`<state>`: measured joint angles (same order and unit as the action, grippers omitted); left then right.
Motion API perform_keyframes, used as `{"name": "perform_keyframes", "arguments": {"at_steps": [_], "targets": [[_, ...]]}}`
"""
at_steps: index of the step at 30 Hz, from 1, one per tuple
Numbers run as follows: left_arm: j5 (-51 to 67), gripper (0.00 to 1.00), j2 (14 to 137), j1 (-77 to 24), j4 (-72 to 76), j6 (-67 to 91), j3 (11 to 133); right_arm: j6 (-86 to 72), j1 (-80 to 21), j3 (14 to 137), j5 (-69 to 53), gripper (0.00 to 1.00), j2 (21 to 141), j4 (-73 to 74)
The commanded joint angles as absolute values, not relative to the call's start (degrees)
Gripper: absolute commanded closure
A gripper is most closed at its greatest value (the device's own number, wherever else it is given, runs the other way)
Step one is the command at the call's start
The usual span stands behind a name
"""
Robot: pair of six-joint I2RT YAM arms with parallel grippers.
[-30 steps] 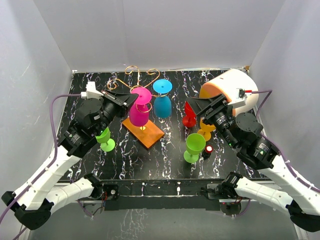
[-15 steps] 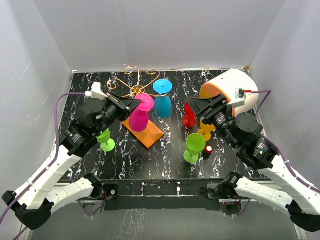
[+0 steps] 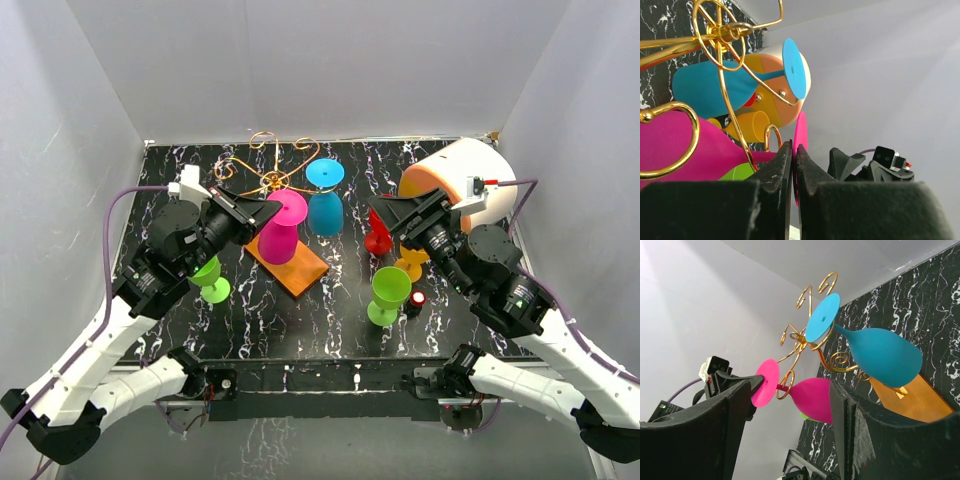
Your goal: Place the wine glass upside down on the wine glass rack
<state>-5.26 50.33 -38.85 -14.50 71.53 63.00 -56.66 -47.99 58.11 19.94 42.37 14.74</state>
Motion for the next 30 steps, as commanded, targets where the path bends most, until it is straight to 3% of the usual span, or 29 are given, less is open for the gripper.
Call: {"name": "perform_keyframes", "arguments": {"at_steps": [1,19,30], "targets": [[-1.41,1.00,48.85,-38.85,-12.47,70.84,63.15,-57.12,-47.99,57.35,19.95,0.39,42.10,12.29],[3.56,1.00,51.85,-38.85,-9.02,70.93,63.18,-57.48,-47.99,56.86,20.57,0.39,41.66,12.83],[0.33,0.99,53.87,-38.85,-10.16,66.57,65.64,-57.06,-47.99,56.86,21.10,0.38,42.07,12.83]]}}
